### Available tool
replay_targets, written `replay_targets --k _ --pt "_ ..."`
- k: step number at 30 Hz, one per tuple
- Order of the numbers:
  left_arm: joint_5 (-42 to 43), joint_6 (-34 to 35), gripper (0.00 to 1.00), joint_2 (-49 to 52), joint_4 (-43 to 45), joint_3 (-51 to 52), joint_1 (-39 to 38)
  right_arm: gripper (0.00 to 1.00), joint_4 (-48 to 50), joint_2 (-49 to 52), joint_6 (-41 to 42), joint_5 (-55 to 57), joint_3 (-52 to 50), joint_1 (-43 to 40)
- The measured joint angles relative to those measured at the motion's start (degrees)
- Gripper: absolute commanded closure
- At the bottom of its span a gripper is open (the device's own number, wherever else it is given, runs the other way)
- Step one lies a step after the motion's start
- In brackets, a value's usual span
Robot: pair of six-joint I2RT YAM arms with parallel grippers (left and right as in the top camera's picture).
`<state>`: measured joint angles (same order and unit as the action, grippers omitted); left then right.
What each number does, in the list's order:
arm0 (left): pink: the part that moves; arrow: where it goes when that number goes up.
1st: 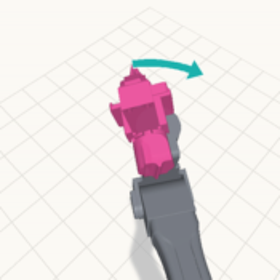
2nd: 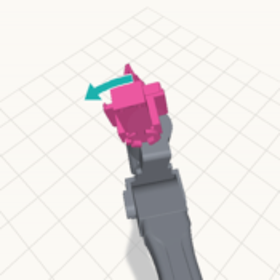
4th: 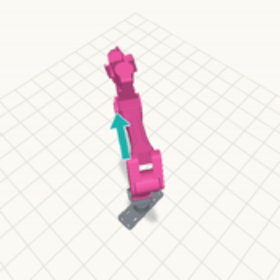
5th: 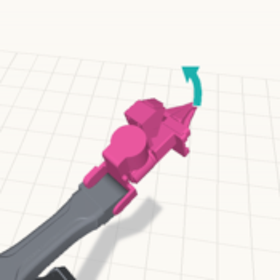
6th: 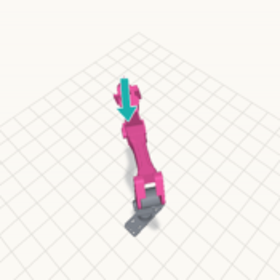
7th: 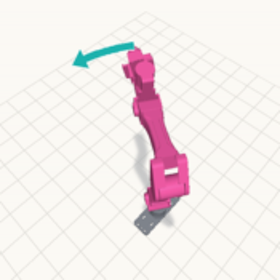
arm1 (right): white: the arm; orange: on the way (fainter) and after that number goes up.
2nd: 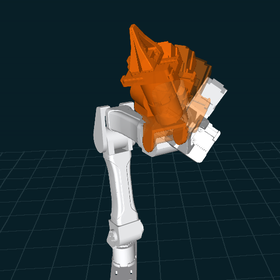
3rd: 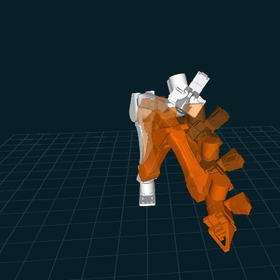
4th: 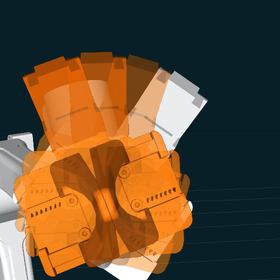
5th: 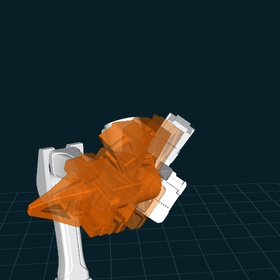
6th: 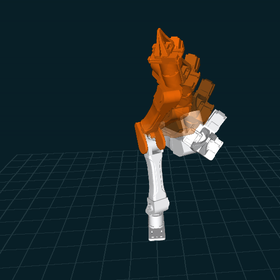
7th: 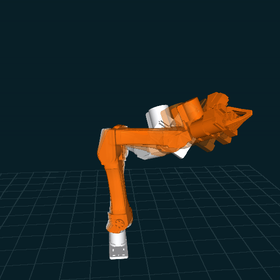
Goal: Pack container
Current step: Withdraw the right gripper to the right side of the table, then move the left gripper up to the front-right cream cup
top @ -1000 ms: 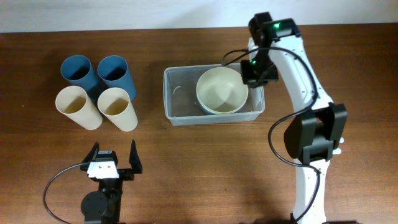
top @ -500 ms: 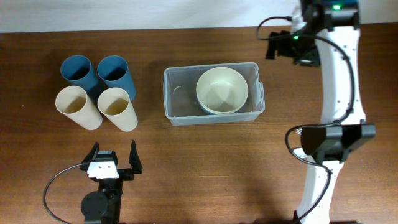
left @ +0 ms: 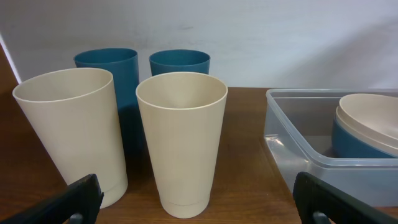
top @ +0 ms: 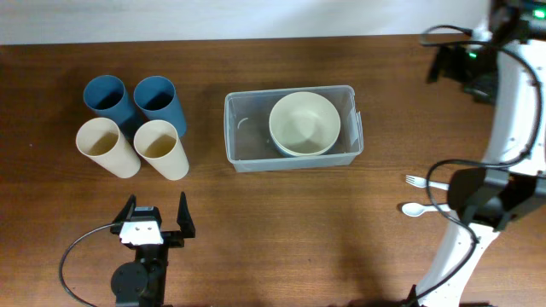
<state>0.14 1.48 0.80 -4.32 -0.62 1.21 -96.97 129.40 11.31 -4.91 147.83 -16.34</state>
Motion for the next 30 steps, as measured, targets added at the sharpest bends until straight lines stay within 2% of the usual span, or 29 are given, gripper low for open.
replay_targets --k 5,14,20,26,30 --pt "0.00 -0.02 0.00 0.00 -0.02 0.00 0.00 0.01 -0.02 -0.11 2.91 0.46 -5.79 -8.74" --pt "0.00 0.00 0.00 0.00 -0.02 0.00 0.00 0.01 3.87 -0.15 6.78 0.61 -11.85 -18.01" --pt "0.00 0.00 0.00 0.00 0.00 0.00 0.00 0.01 5.20 -0.15 8.98 0.59 -16.57 -19.08" --pt "0.11 0.00 0.00 -0.02 2.38 0.00 0.00 0.01 5.42 -0.20 9.66 0.59 -16.87 -19.04" --pt "3.69 -0.02 0.00 0.00 3.45 0.00 0.00 0.01 5.81 -0.22 9.73 0.59 -16.87 -19.04"
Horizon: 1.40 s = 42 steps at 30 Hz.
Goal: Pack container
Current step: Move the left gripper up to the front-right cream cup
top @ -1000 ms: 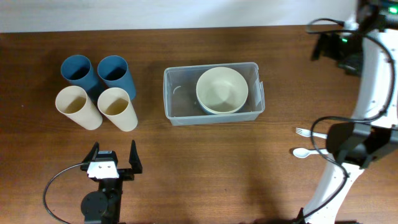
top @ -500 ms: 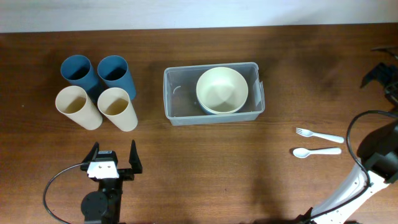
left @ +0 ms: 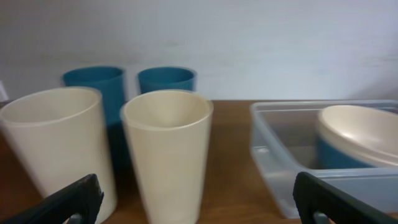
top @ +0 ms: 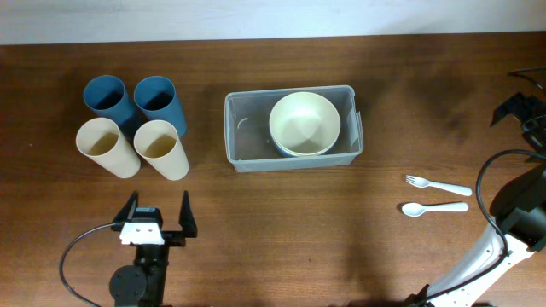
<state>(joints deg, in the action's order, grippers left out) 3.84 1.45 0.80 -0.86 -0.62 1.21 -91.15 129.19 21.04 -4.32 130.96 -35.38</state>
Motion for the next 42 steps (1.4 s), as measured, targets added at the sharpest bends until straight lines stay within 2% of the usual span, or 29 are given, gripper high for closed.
replay_targets --k 4,9,13,18,24,29,32,36,42 --pt "6.54 0.00 0.00 -0.02 2.43 0.00 0.00 0.01 0.00 0.00 -0.04 0.00 0.00 0.00" --pt "9.42 -0.07 0.00 0.31 2.60 -2.71 0.00 0.01 0.04 -0.02 -0.02 -0.02 0.00 0.00" --pt "9.22 -0.90 0.00 5.51 -2.60 -14.34 0.00 0.01 0.11 -0.02 0.00 0.00 0.00 0.00" --pt "11.96 -6.51 0.00 21.11 -16.79 -35.39 0.00 0.01 0.09 -0.02 -0.02 -0.02 0.00 0.00" --pt "20.79 -10.05 0.00 33.11 -20.28 -45.31 0.00 0.01 0.11 -0.02 -0.02 0.00 0.00 0.00" --pt "20.57 -10.12 0.00 43.78 -35.82 -57.29 0.00 0.01 0.11 -0.02 0.00 -0.02 0.00 0.00" --pt "17.53 -9.60 0.00 54.12 -49.79 -70.29 0.00 0.01 0.11 -0.02 0.02 -0.04 0.00 0.00" --pt "15.02 -9.16 0.00 66.25 -62.47 -83.78 0.00 0.01 0.07 -0.02 0.02 -0.02 0.00 0.00" --pt "12.15 -9.16 0.00 83.01 -74.20 -96.65 -0.79 0.01 0.11 -0.02 0.02 -0.02 0.00 0.00"
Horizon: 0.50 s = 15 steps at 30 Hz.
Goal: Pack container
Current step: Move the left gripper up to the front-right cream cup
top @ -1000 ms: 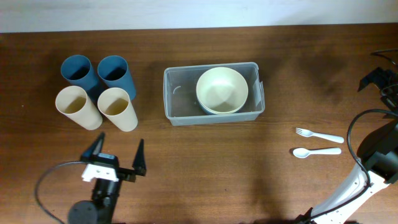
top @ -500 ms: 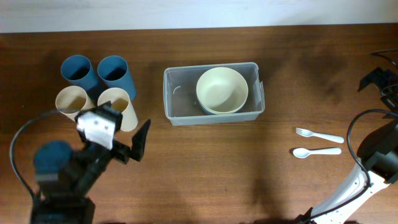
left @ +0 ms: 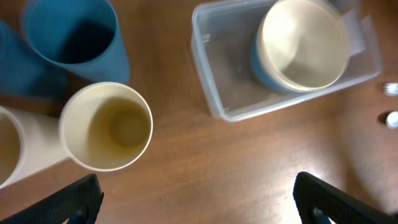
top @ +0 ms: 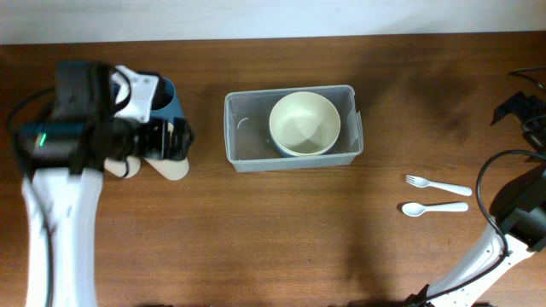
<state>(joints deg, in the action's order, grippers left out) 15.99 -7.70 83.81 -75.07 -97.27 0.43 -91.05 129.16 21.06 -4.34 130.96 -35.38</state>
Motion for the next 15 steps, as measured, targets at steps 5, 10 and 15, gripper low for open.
replay_targets --k 5,10,15 --pt "-0.61 0.04 0.00 10.10 -0.66 -1.31 -2.14 0.01 0.00 0.00 -0.04 0.00 0.00 0.00" --pt "-0.66 0.22 0.00 15.61 -1.92 -1.31 -2.89 0.01 0.00 0.00 -0.02 0.00 0.00 0.00" --pt "-3.19 3.34 0.00 18.12 -3.39 -1.31 -2.91 0.01 0.00 0.00 -0.02 0.00 0.00 0.00"
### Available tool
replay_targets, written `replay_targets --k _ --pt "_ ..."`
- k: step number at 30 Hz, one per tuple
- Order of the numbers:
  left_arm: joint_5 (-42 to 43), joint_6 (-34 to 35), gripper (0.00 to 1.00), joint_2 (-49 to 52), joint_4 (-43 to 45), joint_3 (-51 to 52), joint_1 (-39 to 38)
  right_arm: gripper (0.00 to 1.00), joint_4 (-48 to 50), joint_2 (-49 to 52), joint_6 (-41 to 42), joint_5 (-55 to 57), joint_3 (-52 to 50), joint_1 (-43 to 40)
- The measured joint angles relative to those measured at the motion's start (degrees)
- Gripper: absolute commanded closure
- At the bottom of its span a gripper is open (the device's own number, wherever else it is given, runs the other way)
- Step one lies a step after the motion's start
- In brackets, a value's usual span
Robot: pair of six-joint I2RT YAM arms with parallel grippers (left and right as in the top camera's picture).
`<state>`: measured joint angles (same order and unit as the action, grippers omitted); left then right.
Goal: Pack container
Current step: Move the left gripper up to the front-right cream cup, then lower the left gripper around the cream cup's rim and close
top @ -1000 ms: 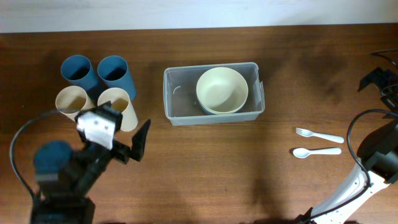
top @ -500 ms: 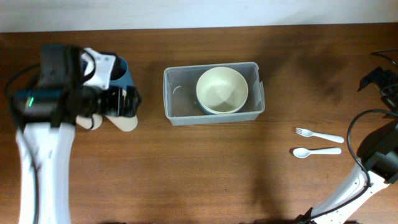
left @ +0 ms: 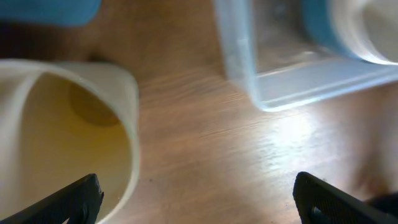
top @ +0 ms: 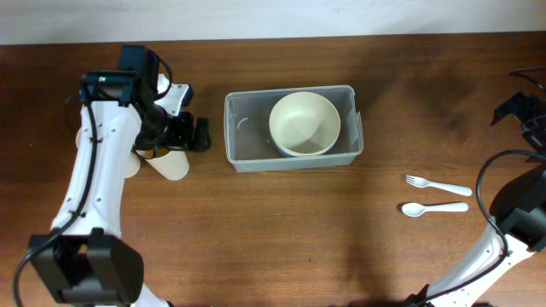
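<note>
The clear plastic container [top: 247, 136] stands mid-table with a cream bowl [top: 304, 124] nested in a blue bowl [left: 320, 31] in its right half. My left gripper [top: 181, 136] hangs open just left of the container, pointing down. Its left finger [left: 71, 202] is over the mouth of a cream cup [left: 68, 124] and its right finger [left: 326, 202] over bare wood. That cream cup [top: 171, 162] stands upright. A second cream cup [top: 128, 164] and the blue cups [left: 50, 9] are largely hidden by the arm. A white fork [top: 438, 184] and spoon [top: 433, 207] lie at the right.
The left arm [top: 94, 179] runs from the front left corner up over the cups. Part of the right arm [top: 516, 222] and its cables stand along the right edge. Brown wooden table [top: 290, 239] with a white wall at the back.
My left gripper has moved right and lower, from above the cup group to just over the near right cream cup's rim, beside the container. It stays open. Nothing else moved.
My left gripper first rested open at the front left, facing the cups, while the right arm reached over the back right. The right arm then drew back to the right edge. The left arm was then above the cups, and now is low at the cream cup.
</note>
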<state>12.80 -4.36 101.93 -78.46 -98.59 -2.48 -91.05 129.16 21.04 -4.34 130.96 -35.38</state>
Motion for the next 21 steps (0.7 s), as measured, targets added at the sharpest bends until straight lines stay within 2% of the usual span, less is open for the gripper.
replay_targets --k 8,21 --pt "-5.84 4.66 0.00 3.21 -0.24 0.00 0.02 0.01 0.00 0.00 0.00 0.00 0.00 0.00" --pt "-8.59 5.73 0.00 4.31 -0.39 0.00 0.02 0.01 0.00 0.00 0.00 0.00 0.00 0.00"
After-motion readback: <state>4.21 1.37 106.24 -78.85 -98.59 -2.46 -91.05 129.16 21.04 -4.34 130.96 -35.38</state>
